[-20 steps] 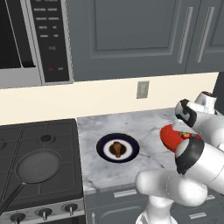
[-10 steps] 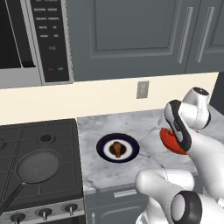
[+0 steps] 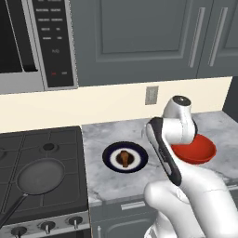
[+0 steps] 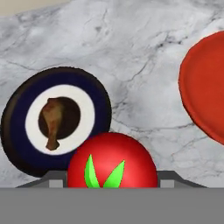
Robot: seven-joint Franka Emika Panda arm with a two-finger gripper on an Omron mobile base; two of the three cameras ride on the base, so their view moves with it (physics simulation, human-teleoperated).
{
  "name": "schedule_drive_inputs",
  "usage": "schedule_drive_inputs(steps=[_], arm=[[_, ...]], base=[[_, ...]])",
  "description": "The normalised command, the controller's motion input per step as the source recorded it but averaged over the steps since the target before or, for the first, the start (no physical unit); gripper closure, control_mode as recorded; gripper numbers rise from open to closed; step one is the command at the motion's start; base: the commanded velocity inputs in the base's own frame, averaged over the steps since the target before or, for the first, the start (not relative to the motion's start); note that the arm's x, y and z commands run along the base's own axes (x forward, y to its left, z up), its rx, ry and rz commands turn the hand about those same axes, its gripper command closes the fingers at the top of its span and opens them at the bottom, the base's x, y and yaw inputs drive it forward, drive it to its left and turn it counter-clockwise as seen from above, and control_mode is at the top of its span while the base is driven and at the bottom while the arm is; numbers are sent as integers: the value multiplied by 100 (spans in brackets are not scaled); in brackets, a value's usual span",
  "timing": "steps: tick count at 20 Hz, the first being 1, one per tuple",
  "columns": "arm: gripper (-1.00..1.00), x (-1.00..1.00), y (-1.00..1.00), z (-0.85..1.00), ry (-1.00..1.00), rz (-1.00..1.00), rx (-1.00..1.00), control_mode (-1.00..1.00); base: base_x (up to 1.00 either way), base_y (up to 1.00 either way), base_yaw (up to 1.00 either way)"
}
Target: Place the chicken drumstick on the plate and place the tomato on the same plate.
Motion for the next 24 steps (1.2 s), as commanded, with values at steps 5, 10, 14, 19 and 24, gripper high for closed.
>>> schedule_drive_inputs(steps=[5, 10, 14, 19, 24], arm=[[100, 37, 83, -29, 2, -1, -9, -100], [100, 60, 24, -42, 13, -10, -7, -100], [100, 59, 6, -26, 20, -10, 0, -100], [100, 40, 2, -1, 16, -3, 4, -100], [100, 25, 0, -10, 10, 6, 6, -100]], base=[[0, 0, 0], [0, 0, 0], [0, 0, 0], [0, 0, 0], [0, 0, 0]])
